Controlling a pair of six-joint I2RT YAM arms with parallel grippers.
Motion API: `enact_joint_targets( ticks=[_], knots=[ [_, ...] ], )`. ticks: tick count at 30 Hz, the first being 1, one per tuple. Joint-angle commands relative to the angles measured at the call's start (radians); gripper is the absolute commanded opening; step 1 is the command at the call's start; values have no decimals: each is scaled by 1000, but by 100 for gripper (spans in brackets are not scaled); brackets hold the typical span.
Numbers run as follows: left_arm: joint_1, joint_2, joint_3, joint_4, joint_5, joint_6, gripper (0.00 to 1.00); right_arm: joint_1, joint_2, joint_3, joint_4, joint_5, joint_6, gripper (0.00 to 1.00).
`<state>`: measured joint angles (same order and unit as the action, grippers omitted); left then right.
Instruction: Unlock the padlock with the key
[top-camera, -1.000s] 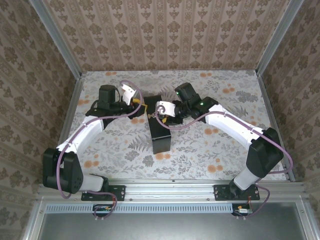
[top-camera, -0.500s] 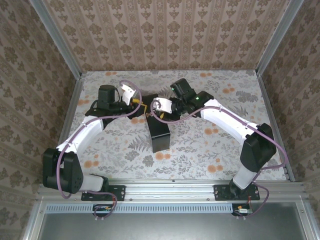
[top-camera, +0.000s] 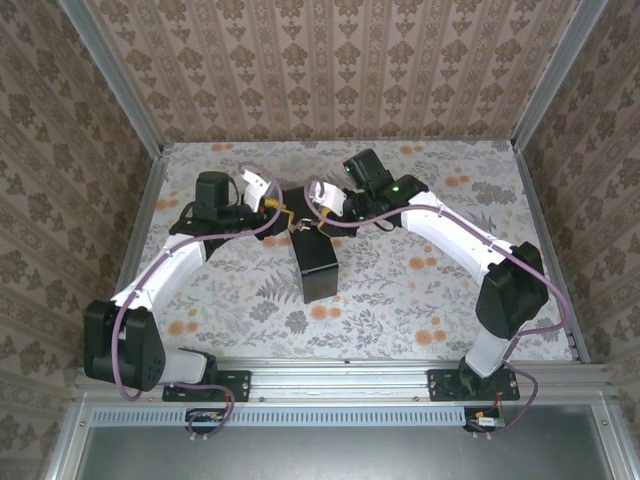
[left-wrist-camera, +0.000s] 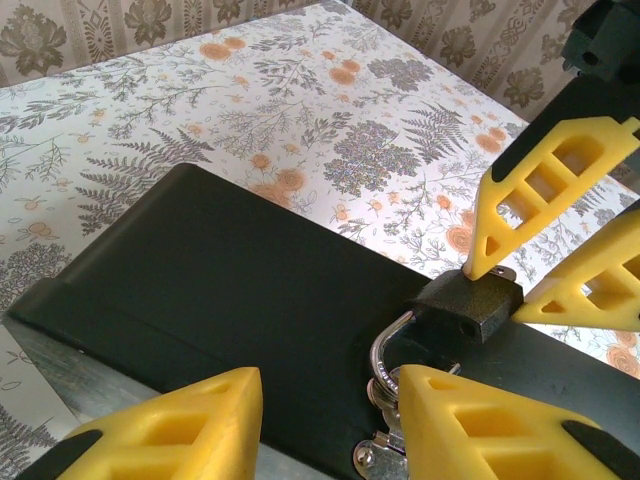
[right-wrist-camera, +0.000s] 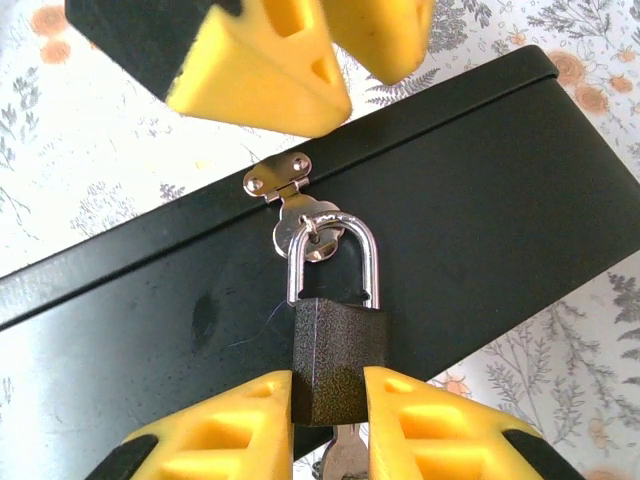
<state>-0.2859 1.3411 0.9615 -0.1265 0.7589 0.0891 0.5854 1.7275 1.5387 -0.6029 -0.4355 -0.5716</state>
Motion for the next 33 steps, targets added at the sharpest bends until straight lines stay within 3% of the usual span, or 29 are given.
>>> enact_joint_targets(
  ticks=[1, 20, 33],
  knots=[
    [6, -16, -2, 4, 34, -15, 40, -7, 54, 11, -65, -37, 85, 21],
    [-2, -2, 23, -6, 51, -19, 39, -119, 220, 184, -218, -344, 311, 20],
    [-13, 13, 14, -10, 38, -17, 39, -123, 177, 91, -55, -405, 390, 25]
  ],
)
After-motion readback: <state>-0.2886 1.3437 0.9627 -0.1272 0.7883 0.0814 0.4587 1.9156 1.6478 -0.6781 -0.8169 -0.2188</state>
